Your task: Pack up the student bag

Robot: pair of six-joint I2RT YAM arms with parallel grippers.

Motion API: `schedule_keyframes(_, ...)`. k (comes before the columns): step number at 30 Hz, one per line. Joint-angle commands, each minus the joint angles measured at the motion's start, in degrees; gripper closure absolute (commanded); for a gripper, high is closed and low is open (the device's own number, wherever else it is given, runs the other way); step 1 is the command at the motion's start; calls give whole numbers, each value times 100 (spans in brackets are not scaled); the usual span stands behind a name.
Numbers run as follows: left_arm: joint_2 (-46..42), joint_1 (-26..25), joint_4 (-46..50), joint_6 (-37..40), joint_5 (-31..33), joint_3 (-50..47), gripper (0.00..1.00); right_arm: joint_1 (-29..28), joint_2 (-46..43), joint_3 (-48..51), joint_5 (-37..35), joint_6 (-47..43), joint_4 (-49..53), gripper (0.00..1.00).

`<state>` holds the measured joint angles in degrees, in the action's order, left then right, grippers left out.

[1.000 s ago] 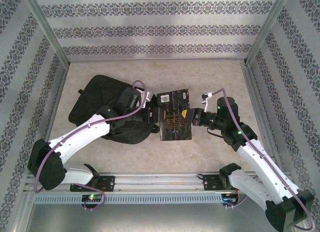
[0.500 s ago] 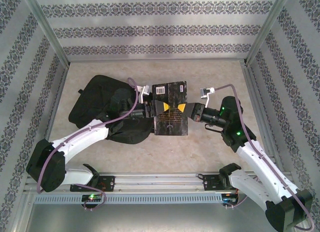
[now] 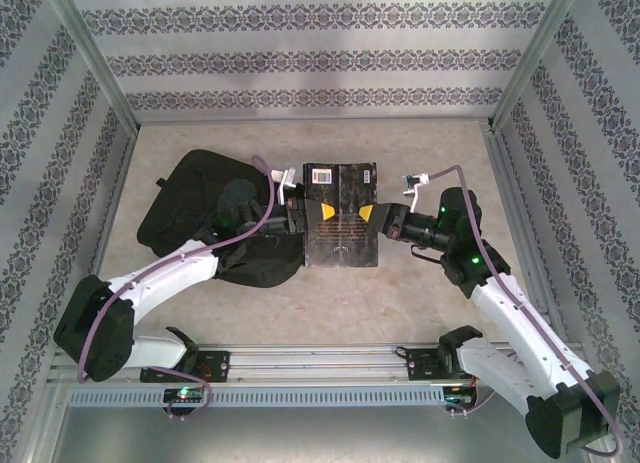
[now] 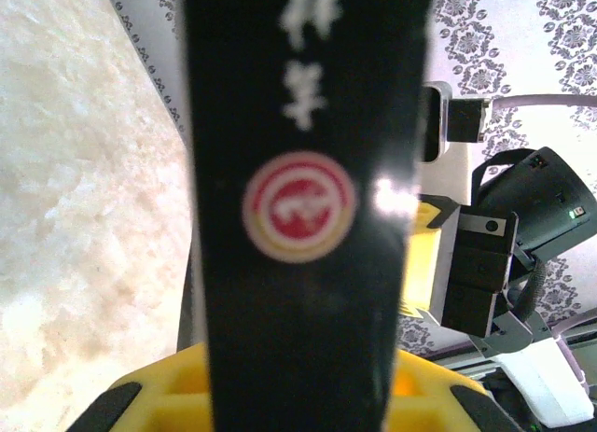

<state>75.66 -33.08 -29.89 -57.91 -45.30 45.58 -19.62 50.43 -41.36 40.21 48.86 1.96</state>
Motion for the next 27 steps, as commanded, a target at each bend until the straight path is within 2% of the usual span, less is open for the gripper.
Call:
schedule_keyframes(1, -106, 12, -730, -28, -121, -31, 100, 28, 18, -267, -251, -303, 181, 65)
schedule_keyframes(6, -298, 12, -1258, -161, 598, -267, 100, -15, -40, -178, -807, -156, 268, 22)
schedule_keyframes(10, -323, 4, -2052, -628, 1516, -430, 100, -225, -28, 208, -1093, 593, -403, 3)
schedule_keyframes(15, -481, -53, -2468, -874, 2635, -408, 100, -727, 50, 672, -1510, 1596, -1426, 2)
schedule_keyframes(19, -651, -209, -2583, -908, 3605, -428, 100, -1086, -8, 1252, -2203, 2457, -2827, 2)
schedule_keyframes(22, -646, -351, -2665, -916, 3911, -377, 100, -1262, 86, 1324, -2563, 2696, -3428, 2)
schedule_keyframes(27, -629, -486, -2813, -1066, 4224, -400, 100, -1409, 623, 1217, -2729, 3039, -4641, 2)
